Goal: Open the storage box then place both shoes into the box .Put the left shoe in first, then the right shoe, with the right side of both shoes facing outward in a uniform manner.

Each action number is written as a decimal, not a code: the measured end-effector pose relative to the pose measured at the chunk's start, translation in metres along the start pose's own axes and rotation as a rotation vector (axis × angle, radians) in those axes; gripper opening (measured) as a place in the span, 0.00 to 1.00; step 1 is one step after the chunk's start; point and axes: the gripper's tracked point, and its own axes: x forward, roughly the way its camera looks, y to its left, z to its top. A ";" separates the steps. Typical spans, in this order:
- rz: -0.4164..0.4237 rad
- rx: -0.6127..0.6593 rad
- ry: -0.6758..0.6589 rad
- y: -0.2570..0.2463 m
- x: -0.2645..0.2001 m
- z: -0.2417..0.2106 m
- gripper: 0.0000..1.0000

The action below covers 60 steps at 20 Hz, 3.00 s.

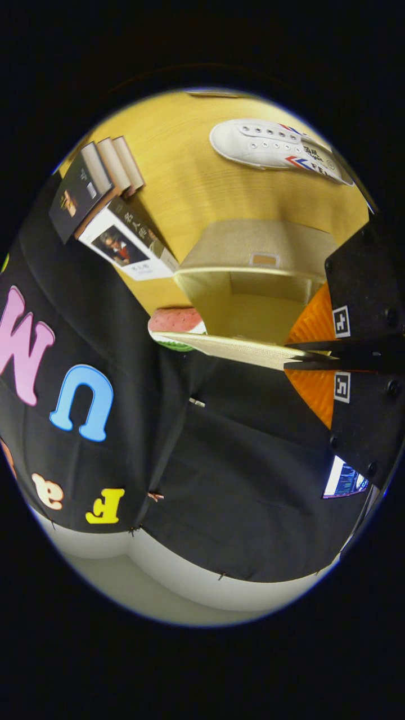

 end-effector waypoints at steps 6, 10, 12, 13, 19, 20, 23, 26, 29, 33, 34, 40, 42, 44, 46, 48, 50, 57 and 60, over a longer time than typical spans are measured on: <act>0.060 -0.100 0.035 0.078 0.050 0.003 0.08; 0.079 -0.171 0.072 0.114 0.088 -0.012 0.11; 0.072 -0.213 0.083 0.122 0.106 -0.019 0.19; 0.067 -0.219 0.091 0.123 0.112 -0.023 0.32; 0.021 -0.273 0.060 0.113 0.113 -0.021 0.98; 0.024 -0.267 0.047 0.114 0.110 -0.017 0.98; 0.007 -0.289 -0.001 0.107 0.089 -0.004 0.98; -0.057 -0.349 -0.058 0.081 0.053 0.009 0.98; -0.200 -0.435 -0.088 0.032 0.010 0.023 0.97; -0.391 -0.494 -0.105 -0.035 -0.055 0.031 0.98; -0.417 -0.495 -0.101 -0.048 -0.067 0.028 0.98; -0.670 -0.447 -0.027 -0.163 -0.134 -0.004 0.98; -0.750 -0.457 0.021 -0.198 -0.150 -0.019 0.96; -0.820 -0.477 0.069 -0.229 -0.160 -0.033 0.91; -0.870 -0.501 0.117 -0.253 -0.163 -0.046 0.86; -0.898 -0.520 0.163 -0.270 -0.161 -0.056 0.80; -0.908 -0.523 0.207 -0.284 -0.152 -0.064 0.74; -0.964 -0.562 0.231 -0.320 -0.122 -0.053 0.58; -0.902 -0.570 0.244 -0.315 -0.112 -0.057 0.40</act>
